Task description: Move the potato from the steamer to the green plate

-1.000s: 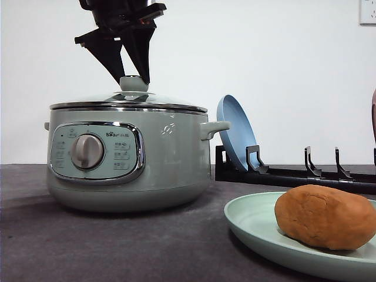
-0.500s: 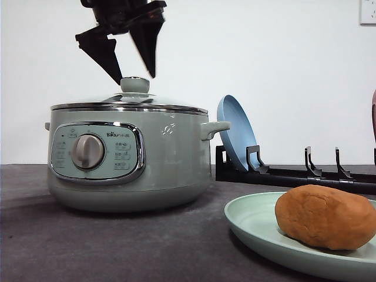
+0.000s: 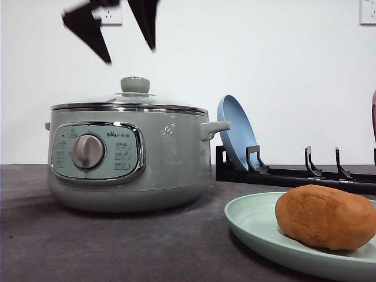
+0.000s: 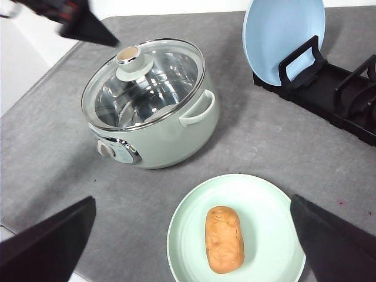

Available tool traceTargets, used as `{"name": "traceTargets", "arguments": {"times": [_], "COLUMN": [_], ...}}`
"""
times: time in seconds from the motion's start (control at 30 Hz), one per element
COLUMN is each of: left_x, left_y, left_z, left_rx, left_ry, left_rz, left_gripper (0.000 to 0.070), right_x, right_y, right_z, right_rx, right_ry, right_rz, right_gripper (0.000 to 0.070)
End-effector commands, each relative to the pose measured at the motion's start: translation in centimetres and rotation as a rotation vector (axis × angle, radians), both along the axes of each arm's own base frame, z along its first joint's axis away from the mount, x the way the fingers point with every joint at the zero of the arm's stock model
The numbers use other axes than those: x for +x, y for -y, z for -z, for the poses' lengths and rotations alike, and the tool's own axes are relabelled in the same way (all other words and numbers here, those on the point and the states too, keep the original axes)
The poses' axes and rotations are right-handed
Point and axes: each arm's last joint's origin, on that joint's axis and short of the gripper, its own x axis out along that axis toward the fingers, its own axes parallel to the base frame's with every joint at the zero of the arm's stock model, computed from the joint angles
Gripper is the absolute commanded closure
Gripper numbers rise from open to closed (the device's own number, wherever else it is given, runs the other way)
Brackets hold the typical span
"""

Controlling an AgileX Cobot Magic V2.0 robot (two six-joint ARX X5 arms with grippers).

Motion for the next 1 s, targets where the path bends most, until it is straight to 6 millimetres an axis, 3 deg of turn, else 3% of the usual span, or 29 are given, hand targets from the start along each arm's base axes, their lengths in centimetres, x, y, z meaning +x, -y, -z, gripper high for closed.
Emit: {"name": "traceTargets", "arguments": {"times": [0.0,0.23,0.43,0.77,0.97], "left_x": [-1.3,-6.2,-11.3,-20.7,-25.0], "left_y": [-0.5,-2.9,-5.3,-9.9,-11.6], "left_z": [-2.0,-5.9,-6.8,-2.3,1.2], "left_rx": [-0.028,-0.080,-0.117,-0.223,-0.360], "left_ry": [0.048,0.154,0.240,0.427,0.421], "left_rz": [-0.001,0.000,0.009,0.027,0.087], "left_gripper": [0.0022,0.0023,0.0023,0.0024,0.0024], "right_x": [-0.1,-0.1,-0.1,-0.2,-0.2], "right_y": [0.0,0.0,0.0,-0.1,-0.2], "right_z": [-0.4,-0.3,-0.3,-0.3,-0.3], "right_rx": [0.014,0.005,-0.010,-0.048,-0.066], "right_ry": [0.008,0.011,0.022,0.053,0.070], "right_rz": [-0.006,-0.010,-0.020,-0.102,-0.146], "right_gripper": [0.0022,0.0022,0.0022,0.0022,0.0022]}}
